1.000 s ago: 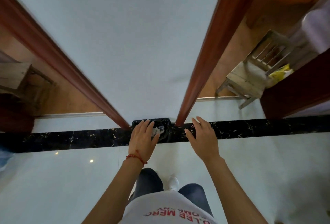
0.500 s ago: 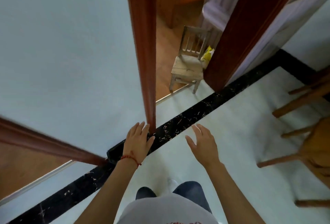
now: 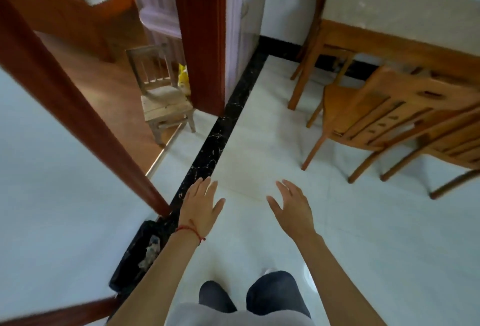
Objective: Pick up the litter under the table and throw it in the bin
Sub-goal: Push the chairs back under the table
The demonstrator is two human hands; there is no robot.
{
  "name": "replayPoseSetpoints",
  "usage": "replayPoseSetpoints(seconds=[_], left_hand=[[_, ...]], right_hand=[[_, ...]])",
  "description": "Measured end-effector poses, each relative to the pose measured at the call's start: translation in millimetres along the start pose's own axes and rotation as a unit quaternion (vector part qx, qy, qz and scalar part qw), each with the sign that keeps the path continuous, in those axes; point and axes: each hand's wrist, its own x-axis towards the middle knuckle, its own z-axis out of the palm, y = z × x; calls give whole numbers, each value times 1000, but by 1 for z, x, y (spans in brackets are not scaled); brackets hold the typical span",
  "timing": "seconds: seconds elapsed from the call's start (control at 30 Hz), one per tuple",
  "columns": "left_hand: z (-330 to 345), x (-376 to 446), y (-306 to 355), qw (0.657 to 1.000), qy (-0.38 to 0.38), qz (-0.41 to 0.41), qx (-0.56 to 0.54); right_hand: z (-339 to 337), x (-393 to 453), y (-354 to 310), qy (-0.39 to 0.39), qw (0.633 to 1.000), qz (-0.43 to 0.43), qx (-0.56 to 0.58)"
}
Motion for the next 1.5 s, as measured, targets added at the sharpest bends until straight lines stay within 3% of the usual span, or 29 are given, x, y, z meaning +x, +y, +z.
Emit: replayPoseSetpoints(seconds=[0.43,0.87,1.13,1.5], left_hand=[[64,10,156,983,-68,164,55],[133,0,320,980,-60,181,50],[147,48,357,980,-62,179,63],[160,193,418,980,-69,174,70]], right_hand=[[-59,-88,138,90,982,153,56],[-132,-139,300,122,973,188,55],[-154,-93,340,109,974,188,66],[-216,50,393,131,969,191,81]])
